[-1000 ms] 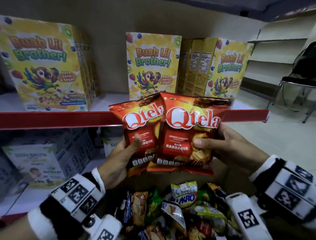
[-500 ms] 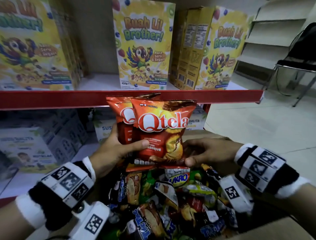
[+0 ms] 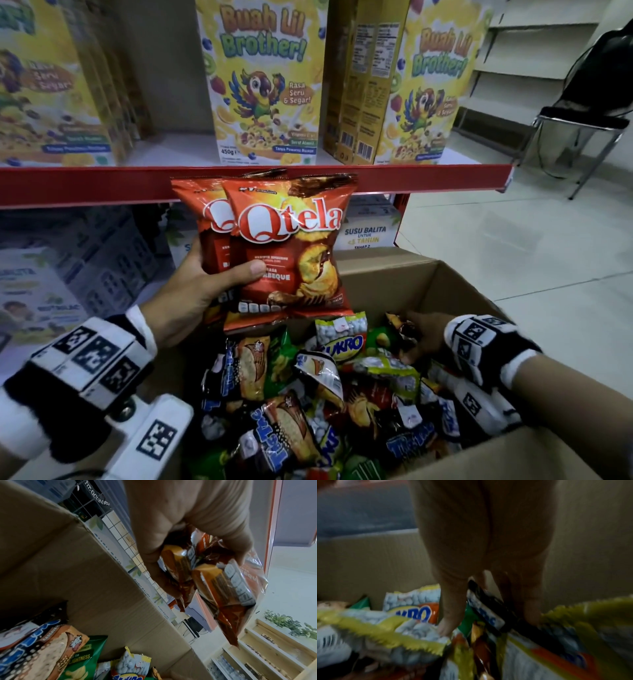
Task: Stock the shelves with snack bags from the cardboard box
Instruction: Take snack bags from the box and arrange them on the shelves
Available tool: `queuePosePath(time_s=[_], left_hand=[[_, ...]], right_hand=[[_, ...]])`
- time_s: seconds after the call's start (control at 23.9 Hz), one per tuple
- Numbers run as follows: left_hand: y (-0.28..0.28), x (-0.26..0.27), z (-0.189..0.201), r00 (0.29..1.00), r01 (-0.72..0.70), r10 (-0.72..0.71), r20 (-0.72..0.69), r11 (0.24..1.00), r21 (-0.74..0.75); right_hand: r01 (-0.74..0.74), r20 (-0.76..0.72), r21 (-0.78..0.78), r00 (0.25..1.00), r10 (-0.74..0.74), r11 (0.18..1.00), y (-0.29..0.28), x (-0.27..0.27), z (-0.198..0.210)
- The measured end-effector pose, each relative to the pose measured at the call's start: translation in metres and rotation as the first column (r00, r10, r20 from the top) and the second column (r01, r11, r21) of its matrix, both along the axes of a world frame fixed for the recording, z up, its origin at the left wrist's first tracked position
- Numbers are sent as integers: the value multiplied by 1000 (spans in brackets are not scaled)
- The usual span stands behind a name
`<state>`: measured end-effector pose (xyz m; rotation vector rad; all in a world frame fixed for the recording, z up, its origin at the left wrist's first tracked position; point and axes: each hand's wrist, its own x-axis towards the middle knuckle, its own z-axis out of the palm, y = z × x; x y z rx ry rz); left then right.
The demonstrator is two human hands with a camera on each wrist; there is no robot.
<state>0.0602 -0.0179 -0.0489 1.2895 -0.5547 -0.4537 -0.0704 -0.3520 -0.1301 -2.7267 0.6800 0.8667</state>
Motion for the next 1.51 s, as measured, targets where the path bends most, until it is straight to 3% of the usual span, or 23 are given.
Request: queuePosePath(time_s=[0.17,0.25,0.33,0.38,0.46,0.54,0.63,0.71,0.8,0.92,1.0,1.05,1.13,1.34,1.51], left_hand=[[1,0,0,1000,-4,4,6,1000,12],[1,-1,1,1000,2,-2,15,1000,10],[0,-2,1,1000,-1,1,15,1000,5],[-1,-3,1,1000,-7,7,19,1000,3],[-3,-3,1,999,-23,23,22,1000,-11],[-4,-2,0,998,-52,52,20,998,-31],[-5,-4,1,995,-92,93,21,995,-44],[-5,-6,4,990,-135,137,33,989,-51],[-8,-9,6,983,-170,173,54,984,-52],[-12,-14,8,974,-220,222,49,975,-37],[-16,-17,9,969,-244,245,32,970,-18],[-17,-19,11,969,-247,247,20,969,-14],[-19,-20,13,973,-233,232,-15,972,-34],[-15,-18,16,969,-245,245,-12,966,-85],[-11,-19,16,971,-237,238,9,969,-66]], right_hand=[[-61,126,-101,989,73,993,-4,2,-9],[6,197,-71,980,8,997,-6,2,5],[80,325,69,941,-98,994,-6,3,28],[88,415,210,894,-170,974,-6,3,42],[68,493,540,782,-381,839,3,1,78],[1,411,818,700,-584,576,18,-4,113],[-159,371,919,655,-658,360,29,-10,143],[-288,409,912,592,-695,291,40,-15,165],[-350,517,853,469,-716,387,50,-14,177],[-385,765,634,181,-618,671,79,-13,183],[-347,949,302,24,-313,888,103,-10,177],[-309,992,119,6,-124,944,115,-10,171],[-292,997,-54,42,70,955,134,-10,157],[-375,966,258,98,-239,890,147,-1,152],[-469,846,525,196,-496,710,140,3,158]])
